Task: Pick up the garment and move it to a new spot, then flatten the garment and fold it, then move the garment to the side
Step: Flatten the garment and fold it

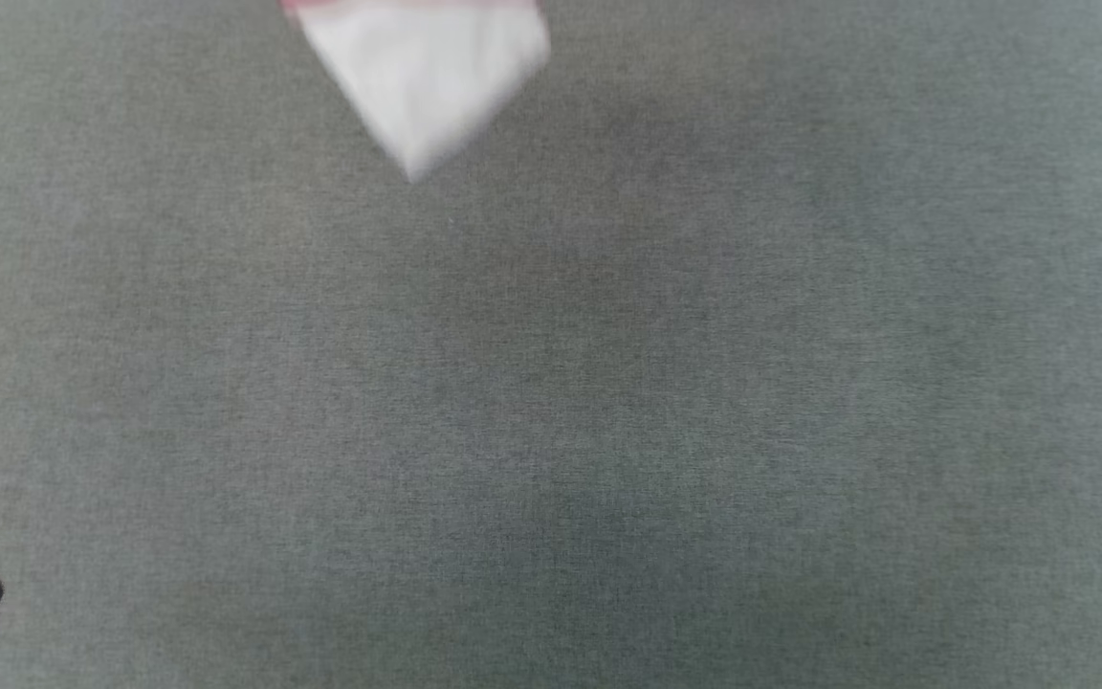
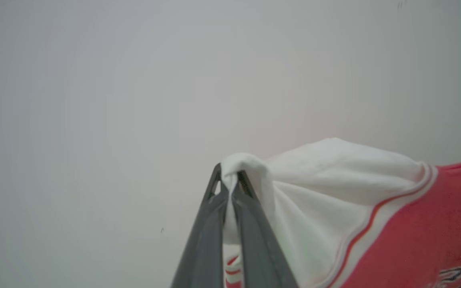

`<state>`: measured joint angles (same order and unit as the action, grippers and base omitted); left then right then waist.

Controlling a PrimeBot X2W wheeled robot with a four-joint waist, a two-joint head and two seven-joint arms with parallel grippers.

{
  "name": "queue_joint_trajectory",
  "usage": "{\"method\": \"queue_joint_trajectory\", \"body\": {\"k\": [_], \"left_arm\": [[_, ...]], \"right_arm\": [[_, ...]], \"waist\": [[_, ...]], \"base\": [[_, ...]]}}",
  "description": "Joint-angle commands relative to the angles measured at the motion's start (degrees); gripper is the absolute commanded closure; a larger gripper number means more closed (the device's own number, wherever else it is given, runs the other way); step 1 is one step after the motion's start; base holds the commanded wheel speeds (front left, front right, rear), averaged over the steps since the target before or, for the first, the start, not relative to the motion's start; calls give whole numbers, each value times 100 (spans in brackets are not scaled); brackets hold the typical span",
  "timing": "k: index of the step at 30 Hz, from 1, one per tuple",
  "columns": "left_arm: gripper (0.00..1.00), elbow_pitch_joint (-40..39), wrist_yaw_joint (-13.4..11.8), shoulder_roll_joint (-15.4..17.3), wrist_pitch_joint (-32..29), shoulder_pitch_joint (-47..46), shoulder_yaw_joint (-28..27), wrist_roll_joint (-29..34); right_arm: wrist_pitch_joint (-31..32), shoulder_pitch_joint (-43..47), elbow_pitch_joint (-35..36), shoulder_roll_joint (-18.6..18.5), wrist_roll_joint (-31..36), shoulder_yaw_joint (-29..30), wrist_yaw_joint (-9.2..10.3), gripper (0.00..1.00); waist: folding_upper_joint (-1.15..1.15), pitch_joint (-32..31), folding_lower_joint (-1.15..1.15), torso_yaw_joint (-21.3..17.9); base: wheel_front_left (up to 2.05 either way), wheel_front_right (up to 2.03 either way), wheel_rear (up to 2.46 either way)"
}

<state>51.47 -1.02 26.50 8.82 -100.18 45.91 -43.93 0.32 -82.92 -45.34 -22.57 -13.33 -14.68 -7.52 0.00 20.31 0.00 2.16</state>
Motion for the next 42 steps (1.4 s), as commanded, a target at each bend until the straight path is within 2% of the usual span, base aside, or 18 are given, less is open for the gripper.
{"method": "queue_joint_trajectory", "body": {"k": [1,3,6,10,15,21,26,31,36,42], "left_arm": [[100,97,-10,-10,302,-103,-18,128],[100,213,167,-50,510,-85,-14,194],[100,415,492,-97,569,314,99,186],[100,570,816,-173,46,956,491,11],[100,207,845,-166,-657,1782,836,-509],[100,-717,842,284,-1724,2852,1235,-1415],[100,-1360,829,634,-2516,3686,1367,-2005],[100,-2332,434,1086,-2912,4504,1382,-2430],[100,-3630,-272,1676,-3182,5383,1469,-2742],[100,-5125,-1150,2345,-3175,6369,1569,-2999]], "right_arm": [[-186,-79,-231,58,188,90,6,100],[-504,-149,-475,191,419,126,6,100],[-625,42,-852,358,516,51,6,100],[-431,500,-1228,458,271,-297,5,100],[-193,1112,-1333,422,-242,-678,5,100],[390,2038,-885,242,-1173,-1289,5,100],[1068,2849,-90,-87,-1949,-1795,5,100],[1652,3733,922,-638,-2547,-2088,5,100],[1965,4668,1924,-1162,-2901,-2047,5,100],[2360,5792,2979,-1620,-3103,-1761,5,100]], "waist": [[0,45,0,41],[0,55,0,87],[0,16,0,119],[0,-46,0,233],[0,-116,0,326],[0,-185,0,414],[0,-283,0,444],[0,-403,0,451],[0,-515,0,411],[0,-622,0,362]], "base": [[0,0,0],[0,0,0],[0,0,0],[0,0,0],[0,0,0],[0,0,0],[0,0,0],[0,0,0],[0,0,0],[0,0,0]]}}
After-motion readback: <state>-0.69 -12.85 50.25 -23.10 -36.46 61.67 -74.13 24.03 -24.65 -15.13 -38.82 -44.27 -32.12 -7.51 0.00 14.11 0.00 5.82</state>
